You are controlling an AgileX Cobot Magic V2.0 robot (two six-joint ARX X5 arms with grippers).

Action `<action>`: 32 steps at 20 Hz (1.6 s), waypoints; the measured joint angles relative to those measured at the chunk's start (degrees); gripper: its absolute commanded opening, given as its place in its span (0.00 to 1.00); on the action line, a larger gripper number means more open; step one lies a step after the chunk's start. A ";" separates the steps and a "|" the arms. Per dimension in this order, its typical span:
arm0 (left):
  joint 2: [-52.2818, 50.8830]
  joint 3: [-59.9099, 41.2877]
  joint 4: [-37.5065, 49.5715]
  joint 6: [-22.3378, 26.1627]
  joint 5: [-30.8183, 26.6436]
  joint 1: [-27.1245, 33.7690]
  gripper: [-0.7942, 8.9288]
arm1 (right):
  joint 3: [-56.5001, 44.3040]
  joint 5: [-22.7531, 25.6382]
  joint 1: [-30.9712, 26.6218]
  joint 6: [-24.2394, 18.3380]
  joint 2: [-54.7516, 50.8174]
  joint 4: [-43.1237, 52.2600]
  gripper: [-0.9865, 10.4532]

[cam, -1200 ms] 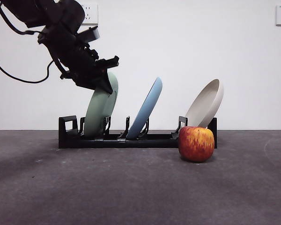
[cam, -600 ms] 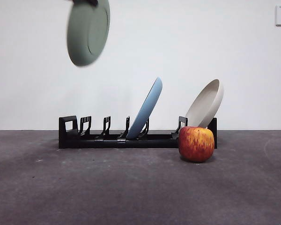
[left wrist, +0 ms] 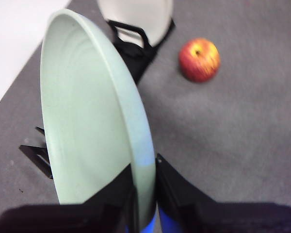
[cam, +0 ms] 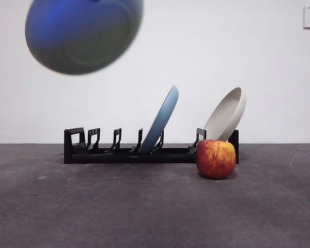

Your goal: Take the green plate from the plate rack,put the plate on the table,take the apple from the table,put the apple in the plate

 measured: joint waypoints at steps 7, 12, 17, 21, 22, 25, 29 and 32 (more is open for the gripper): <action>6.91 -22.27 18.73 2.97 -10.19 -12.09 0.08 | 0.00 0.00 0.00 0.00 -0.02 0.00 0.68; 16.04 -25.00 26.27 4.74 -16.44 -14.95 0.08 | 0.00 -0.02 -0.02 0.00 0.00 0.00 0.68; 23.52 -25.00 31.26 5.09 -18.10 -16.83 0.08 | 0.00 -0.02 0.00 0.00 -0.02 0.00 0.68; 26.60 -24.98 33.09 4.74 -18.99 -17.81 0.08 | 0.00 0.00 0.00 0.00 0.00 0.00 0.68; 26.99 -24.98 32.26 4.31 -18.23 -17.81 0.08 | 0.00 0.00 -0.02 0.00 0.00 0.00 0.68; 26.97 -24.79 31.04 1.70 -15.72 -17.75 0.27 | 0.00 -0.02 0.00 0.00 0.00 0.00 0.68; 26.99 -24.76 30.36 -1.05 -14.03 -17.66 0.35 | 0.00 0.00 -0.02 0.00 -0.02 -0.46 0.68; 26.56 -24.65 30.23 -1.90 -14.99 -17.55 0.47 | 0.00 0.00 0.00 0.00 0.00 -0.59 0.69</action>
